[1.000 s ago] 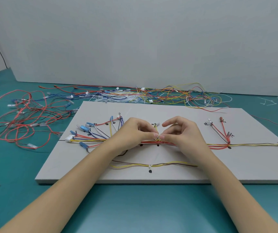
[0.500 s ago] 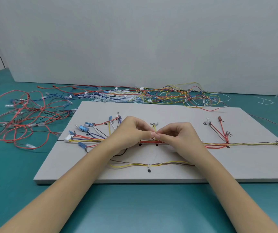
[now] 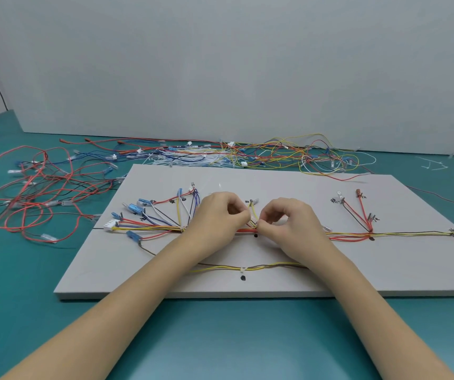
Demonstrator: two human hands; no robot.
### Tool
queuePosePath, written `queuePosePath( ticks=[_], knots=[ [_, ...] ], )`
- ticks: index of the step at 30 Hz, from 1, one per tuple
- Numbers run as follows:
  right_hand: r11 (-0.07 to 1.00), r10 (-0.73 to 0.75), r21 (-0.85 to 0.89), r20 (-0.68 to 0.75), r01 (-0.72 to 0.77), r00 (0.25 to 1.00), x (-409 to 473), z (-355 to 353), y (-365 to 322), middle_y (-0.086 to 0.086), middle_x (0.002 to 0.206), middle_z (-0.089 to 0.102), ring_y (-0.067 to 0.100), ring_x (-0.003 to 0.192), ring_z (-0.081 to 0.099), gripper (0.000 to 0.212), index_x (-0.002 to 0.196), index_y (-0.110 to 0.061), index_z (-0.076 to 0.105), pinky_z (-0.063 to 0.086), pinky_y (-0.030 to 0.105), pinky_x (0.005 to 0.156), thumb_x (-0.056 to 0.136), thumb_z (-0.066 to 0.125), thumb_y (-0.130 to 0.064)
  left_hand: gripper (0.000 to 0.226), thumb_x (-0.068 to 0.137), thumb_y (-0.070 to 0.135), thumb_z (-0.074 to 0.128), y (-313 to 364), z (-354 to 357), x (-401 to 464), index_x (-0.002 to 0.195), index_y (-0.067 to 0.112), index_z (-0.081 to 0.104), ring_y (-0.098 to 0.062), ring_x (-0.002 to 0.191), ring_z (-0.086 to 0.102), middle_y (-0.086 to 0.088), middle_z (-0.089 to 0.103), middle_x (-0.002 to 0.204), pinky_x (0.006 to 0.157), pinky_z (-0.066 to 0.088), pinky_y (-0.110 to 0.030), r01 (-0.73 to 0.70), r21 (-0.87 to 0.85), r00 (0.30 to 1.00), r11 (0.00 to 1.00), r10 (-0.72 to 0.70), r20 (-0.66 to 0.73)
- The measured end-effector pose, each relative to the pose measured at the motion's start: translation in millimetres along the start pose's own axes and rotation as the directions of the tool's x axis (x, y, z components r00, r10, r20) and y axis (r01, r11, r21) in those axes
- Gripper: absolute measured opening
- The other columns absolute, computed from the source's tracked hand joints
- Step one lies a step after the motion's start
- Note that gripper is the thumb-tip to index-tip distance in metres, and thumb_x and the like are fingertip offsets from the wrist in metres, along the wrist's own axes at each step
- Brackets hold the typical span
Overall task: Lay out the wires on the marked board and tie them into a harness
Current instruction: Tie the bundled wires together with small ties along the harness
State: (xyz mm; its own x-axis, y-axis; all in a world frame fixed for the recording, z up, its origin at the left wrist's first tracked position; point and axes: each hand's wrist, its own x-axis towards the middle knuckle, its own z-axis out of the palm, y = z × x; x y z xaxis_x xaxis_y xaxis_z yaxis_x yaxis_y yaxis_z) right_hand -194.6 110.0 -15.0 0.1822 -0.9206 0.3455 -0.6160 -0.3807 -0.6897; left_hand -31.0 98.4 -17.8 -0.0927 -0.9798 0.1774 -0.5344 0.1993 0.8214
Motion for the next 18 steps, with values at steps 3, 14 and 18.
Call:
queuePosePath(
  ticks=[3, 14, 18],
  knots=[
    [0.998, 0.051, 0.032, 0.053, -0.053, 0.997, -0.9, -2.3, 1.9, 0.005, 0.064, 0.065, 0.011, 0.06, 0.054, 0.009, 0.067, -0.01, 0.067, 0.046, 0.029, 0.065, 0.074, 0.071, -0.005, 0.018, 0.086, 0.025, 0.062, -0.8, -2.1, 0.2, 0.069, 0.031, 0.061, -0.011, 0.079, 0.059, 0.013, 0.063, 0.069, 0.083, 0.037, -0.036, 0.017, 0.172, 0.997, 0.985, -0.004, -0.073],
    [0.978, 0.102, 0.161, 0.179, -0.132, 0.978, -0.1, -10.6, 2.5, 0.003, 0.073, 0.072, -0.002, 0.06, 0.058, 0.005, 0.083, -0.006, 0.073, 0.041, 0.009, 0.058, 0.085, 0.069, -0.003, 0.043, 0.071, 0.055, 0.077, -2.9, -2.1, 4.0, 0.103, 0.027, 0.071, 0.0, 0.082, 0.066, 0.014, 0.072, 0.08, 0.075, 0.048, -0.025, 0.118, -0.222, 0.993, 0.968, -0.114, 0.03],
    [0.966, 0.103, 0.211, 0.203, -0.146, 0.974, 0.4, -12.7, 4.5, -0.003, 0.069, 0.069, -0.006, 0.056, 0.054, 0.008, 0.084, -0.007, 0.074, 0.039, 0.007, 0.058, 0.087, 0.068, -0.003, 0.026, 0.073, 0.063, 0.07, -1.0, 8.0, -3.6, 0.07, 0.037, 0.07, -0.003, 0.093, 0.057, 0.019, 0.068, 0.075, 0.082, 0.028, -0.035, 0.061, 0.097, 0.996, 0.993, -0.053, -0.077]
  ],
)
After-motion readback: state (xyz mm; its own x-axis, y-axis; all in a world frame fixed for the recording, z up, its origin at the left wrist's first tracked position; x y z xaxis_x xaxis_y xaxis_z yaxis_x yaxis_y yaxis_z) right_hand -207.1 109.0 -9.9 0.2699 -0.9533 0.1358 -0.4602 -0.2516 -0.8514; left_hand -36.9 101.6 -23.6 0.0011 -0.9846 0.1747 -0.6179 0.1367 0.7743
